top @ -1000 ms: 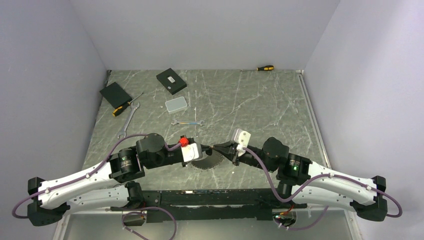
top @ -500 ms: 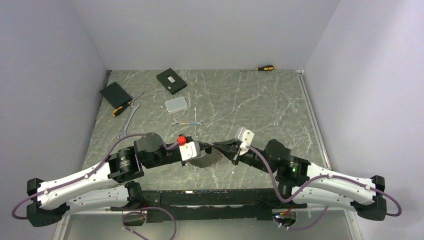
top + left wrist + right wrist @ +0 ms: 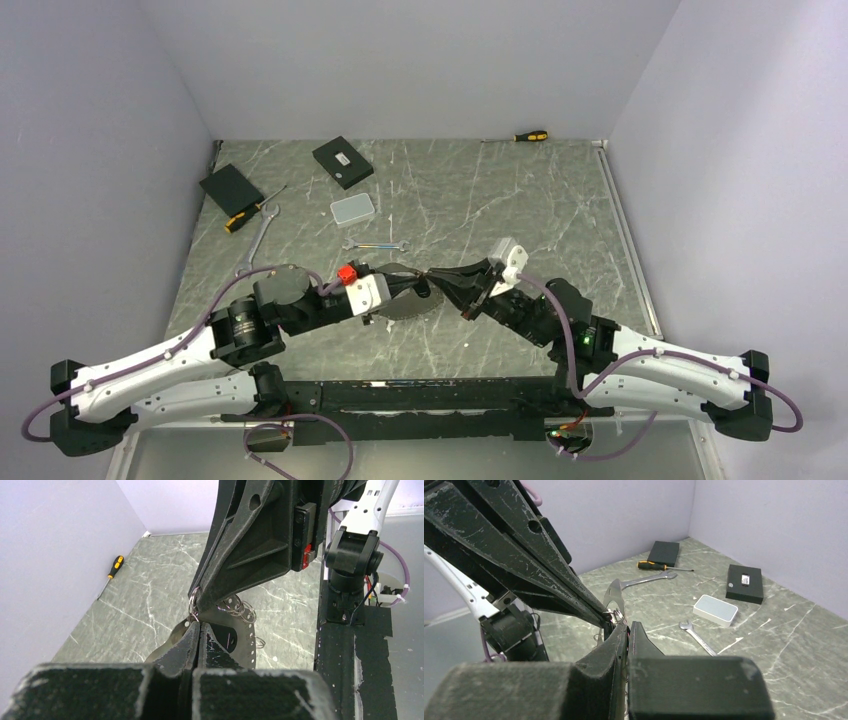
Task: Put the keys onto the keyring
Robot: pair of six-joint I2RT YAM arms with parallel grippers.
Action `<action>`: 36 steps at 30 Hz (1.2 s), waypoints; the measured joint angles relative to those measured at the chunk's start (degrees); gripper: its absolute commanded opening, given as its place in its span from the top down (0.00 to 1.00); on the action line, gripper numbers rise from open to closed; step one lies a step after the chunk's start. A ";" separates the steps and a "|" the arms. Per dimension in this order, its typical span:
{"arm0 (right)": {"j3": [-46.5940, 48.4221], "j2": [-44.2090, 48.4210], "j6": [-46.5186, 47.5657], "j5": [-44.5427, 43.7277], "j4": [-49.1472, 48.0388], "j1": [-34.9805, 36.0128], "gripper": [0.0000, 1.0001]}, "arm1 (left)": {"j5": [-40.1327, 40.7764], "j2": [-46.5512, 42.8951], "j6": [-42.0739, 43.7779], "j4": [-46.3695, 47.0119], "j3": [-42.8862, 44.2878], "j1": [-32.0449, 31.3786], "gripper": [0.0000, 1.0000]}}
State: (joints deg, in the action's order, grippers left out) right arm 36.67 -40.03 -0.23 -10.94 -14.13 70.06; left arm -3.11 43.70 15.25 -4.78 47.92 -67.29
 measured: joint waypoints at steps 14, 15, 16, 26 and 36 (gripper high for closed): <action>6.19 -6.01 -10.38 -6.60 -3.61 -0.33 1.00 | -2.27 2.45 -3.98 1.97 -3.82 -0.52 1.00; 6.82 -6.05 -10.84 -6.99 -4.07 -0.37 1.00 | -2.78 2.93 -4.09 1.40 -4.00 -0.57 1.00; 7.58 -6.05 -11.52 -7.48 -4.66 -0.39 1.00 | -3.28 3.32 -4.20 0.44 -4.17 -0.57 1.00; 10.58 -6.36 -12.24 -8.11 -5.40 -0.39 1.00 | -4.15 0.24 -4.37 -2.32 -4.57 -0.57 0.87; 6.60 -3.85 -6.23 -5.33 1.73 -0.39 1.00 | -2.99 -6.80 -3.26 -7.63 -0.22 -0.57 0.72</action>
State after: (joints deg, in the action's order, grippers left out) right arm 43.27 -43.88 -6.46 -16.27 -12.40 69.67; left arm -6.11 36.91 11.99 -12.40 47.70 -67.85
